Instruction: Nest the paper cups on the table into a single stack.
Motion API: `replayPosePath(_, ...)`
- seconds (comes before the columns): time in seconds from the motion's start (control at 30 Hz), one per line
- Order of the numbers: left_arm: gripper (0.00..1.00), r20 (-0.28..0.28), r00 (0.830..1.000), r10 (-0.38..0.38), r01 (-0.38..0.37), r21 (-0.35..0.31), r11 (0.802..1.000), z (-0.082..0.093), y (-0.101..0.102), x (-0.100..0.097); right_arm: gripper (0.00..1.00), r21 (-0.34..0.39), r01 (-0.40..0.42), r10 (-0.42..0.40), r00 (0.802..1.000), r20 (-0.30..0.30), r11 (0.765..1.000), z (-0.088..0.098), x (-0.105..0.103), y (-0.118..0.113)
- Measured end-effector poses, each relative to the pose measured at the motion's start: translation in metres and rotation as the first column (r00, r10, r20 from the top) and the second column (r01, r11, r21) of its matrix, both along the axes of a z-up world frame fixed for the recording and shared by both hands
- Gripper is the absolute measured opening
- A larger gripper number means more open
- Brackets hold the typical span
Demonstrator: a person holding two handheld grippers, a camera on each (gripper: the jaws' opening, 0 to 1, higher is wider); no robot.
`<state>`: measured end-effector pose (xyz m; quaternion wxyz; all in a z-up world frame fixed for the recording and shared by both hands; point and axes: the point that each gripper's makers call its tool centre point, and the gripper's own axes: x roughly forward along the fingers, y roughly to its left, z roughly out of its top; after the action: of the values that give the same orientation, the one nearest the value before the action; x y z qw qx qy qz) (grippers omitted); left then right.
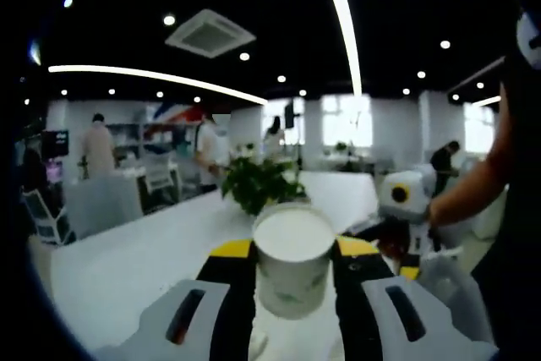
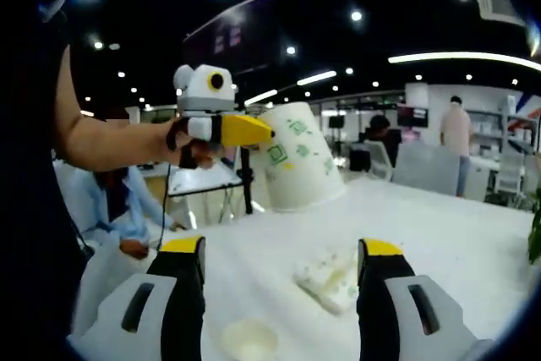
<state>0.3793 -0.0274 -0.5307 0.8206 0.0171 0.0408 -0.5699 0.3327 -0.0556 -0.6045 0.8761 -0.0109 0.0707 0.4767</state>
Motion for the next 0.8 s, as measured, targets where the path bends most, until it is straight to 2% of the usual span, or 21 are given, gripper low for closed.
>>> replayPosePath(0.07,0.33,0.001,1.0,-0.002,0.002,-0.021,1.0,0.003,0.0,-0.001,0.71,0.012,-0.042,0.042,0.999,-0.008,0.999,0.004,-0.006,0.006)
replayPosePath(0.33,0.34,-0.021,1.0,0.002,-0.004,-0.083,0.997,0.005,0.004,-0.003,0.69,0.077,-0.086,0.087,0.996,0.001,0.993,0.029,-0.014,0.016)
replayPosePath(0.5,0.34,-0.033,0.999,-0.002,-0.002,-0.119,0.993,0.008,0.006,-0.005,0.66,0.094,-0.108,0.11,0.994,-0.008,0.99,0.034,-0.017,0.019)
replayPosePath(0.63,0.34,-0.054,0.998,-0.013,0.003,-0.176,0.984,0.014,0.009,-0.007,0.65,0.089,-0.127,0.128,0.992,-0.004,0.988,0.037,-0.02,0.022)
replayPosePath(0.8,0.34,-0.067,0.998,-0.019,0.006,-0.189,0.982,0.013,0.012,-0.007,0.62,0.113,-0.132,0.134,0.991,-0.013,0.985,0.041,-0.02,0.021)
